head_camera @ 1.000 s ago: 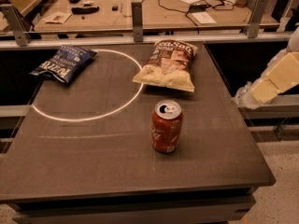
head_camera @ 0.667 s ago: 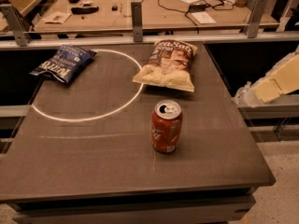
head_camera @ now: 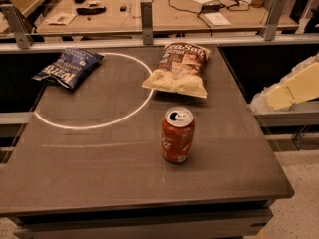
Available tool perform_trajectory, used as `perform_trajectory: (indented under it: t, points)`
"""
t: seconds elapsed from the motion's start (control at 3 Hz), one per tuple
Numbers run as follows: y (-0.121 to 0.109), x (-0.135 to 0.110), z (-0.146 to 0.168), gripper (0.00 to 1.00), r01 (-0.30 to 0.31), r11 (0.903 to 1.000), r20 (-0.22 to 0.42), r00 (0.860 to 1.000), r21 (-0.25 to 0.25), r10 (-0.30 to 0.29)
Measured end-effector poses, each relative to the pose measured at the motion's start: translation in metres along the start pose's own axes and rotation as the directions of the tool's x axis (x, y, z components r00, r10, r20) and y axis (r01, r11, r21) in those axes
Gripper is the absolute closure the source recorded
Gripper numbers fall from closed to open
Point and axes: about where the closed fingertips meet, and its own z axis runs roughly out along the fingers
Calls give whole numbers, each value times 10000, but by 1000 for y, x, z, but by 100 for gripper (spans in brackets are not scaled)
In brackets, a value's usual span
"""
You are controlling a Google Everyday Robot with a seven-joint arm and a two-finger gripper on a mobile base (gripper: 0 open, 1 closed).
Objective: Pick brown chip bag
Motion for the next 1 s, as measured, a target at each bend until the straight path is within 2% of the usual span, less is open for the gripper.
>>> perform_trajectory:
  t: [0.33, 0.67, 1.0]
  points:
    - [0, -2, 0, 0, -670, 9971, 339, 9973, 360, 658]
    - [3, -3, -2, 0, -1258, 9882, 1183, 9863, 869, 1151]
    - [0, -4, -3, 0, -1996, 9733, 1696, 9691, 1136, 1790]
